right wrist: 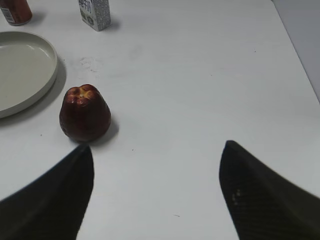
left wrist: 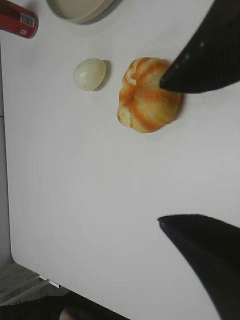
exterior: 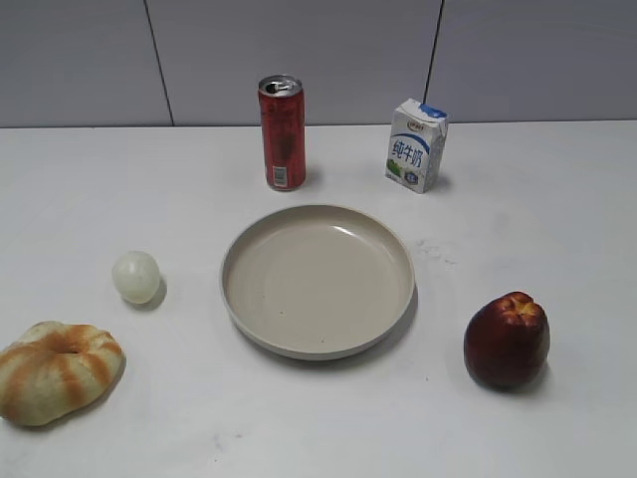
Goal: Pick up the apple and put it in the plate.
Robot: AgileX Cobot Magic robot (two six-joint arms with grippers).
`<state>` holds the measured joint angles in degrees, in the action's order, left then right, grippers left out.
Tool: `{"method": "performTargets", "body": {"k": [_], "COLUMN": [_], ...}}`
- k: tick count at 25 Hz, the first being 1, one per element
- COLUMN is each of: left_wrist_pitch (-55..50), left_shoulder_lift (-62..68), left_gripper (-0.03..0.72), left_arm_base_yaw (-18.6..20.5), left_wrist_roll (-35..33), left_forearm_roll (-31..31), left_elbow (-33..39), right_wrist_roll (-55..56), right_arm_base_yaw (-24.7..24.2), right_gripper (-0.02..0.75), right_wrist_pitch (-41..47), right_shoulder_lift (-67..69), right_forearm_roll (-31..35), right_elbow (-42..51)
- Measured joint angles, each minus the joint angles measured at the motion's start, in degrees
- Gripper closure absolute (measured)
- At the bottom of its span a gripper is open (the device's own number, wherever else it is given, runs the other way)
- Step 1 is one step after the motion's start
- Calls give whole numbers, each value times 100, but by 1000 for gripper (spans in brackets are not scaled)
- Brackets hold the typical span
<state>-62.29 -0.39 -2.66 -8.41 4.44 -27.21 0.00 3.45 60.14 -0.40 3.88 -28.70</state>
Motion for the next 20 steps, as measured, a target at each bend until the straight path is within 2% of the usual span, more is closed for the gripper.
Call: {"method": "performTargets", "body": {"k": [20], "left_wrist_pitch": [0], "left_shoulder_lift": [0], "left_gripper": [116], "left_arm_base_yaw": [0], "left_wrist_roll": [0], "left_forearm_roll": [0], "left_elbow": [0], "right_wrist_roll": [0], "right_arm_base_yaw": [0], "right_gripper": [150], "right_wrist_pitch": [0], "right_shoulder_lift": [0], "right_forearm_roll": [0], "right_elbow": [0]}}
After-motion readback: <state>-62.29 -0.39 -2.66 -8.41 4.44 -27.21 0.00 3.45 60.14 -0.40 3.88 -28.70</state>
